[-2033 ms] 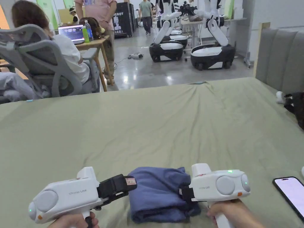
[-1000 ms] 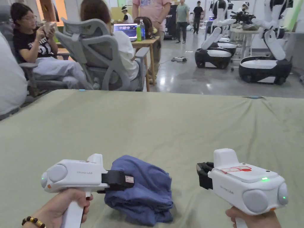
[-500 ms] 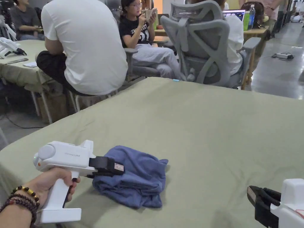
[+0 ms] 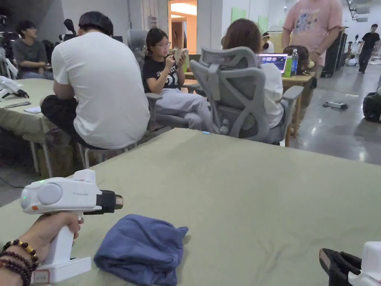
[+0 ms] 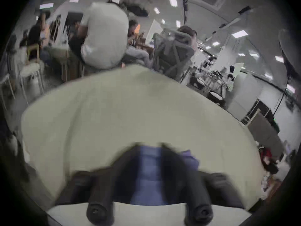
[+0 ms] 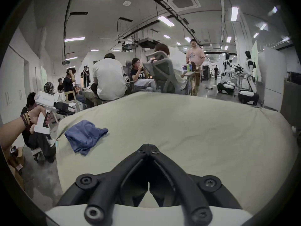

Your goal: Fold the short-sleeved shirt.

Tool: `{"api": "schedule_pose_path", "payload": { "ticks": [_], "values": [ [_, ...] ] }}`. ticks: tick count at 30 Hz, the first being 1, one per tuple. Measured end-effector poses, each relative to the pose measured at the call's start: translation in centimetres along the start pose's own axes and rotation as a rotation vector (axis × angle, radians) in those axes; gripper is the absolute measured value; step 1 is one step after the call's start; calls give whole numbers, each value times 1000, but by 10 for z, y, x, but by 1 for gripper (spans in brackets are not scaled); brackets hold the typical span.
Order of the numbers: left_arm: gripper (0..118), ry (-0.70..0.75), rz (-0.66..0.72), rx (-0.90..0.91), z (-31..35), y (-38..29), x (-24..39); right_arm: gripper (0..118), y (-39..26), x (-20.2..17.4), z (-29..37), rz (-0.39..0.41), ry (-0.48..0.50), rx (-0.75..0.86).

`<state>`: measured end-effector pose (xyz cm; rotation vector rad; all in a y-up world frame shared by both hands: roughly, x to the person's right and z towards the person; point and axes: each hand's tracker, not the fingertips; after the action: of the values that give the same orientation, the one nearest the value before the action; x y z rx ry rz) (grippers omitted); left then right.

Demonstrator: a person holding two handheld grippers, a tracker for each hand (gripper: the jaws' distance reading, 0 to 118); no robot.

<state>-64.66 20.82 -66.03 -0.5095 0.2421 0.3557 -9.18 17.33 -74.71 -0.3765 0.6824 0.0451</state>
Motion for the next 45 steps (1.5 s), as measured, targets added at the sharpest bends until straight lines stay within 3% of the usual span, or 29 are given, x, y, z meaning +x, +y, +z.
{"api": "schedule_pose_path", "payload": {
  "ticks": [2,11,14,18,23,27,34,42,43,44,45],
  "values": [
    [0,4,-75,77,20,5,53,0,13,13,24,7,-42,25],
    [0,-340,-256,324,82,-54,308,0,39,88,153,-10,-263,153],
    [0,-328,-376,401,91,-91,384,0,28,112,187,0,-400,164],
    [0,-336,-407,457,96,-142,444,0,4,130,223,28,-525,213],
    [0,-304,-515,497,96,-200,475,0,-38,153,244,-31,-596,223],
    [0,-267,-518,483,95,-230,469,0,-71,151,259,-77,-638,256],
    [0,-241,-347,460,97,-254,444,0,-87,136,252,-9,-641,249],
    [1,-252,-378,429,83,-269,452,3,-79,125,241,4,-627,265],
    [11,-248,-396,433,83,-271,456,5,-80,126,242,-3,-626,263],
    [33,-244,-423,436,83,-271,458,17,-81,125,243,-23,-624,268],
    [59,-245,-425,434,82,-270,458,39,-82,127,243,-47,-617,270]
  ]
}}
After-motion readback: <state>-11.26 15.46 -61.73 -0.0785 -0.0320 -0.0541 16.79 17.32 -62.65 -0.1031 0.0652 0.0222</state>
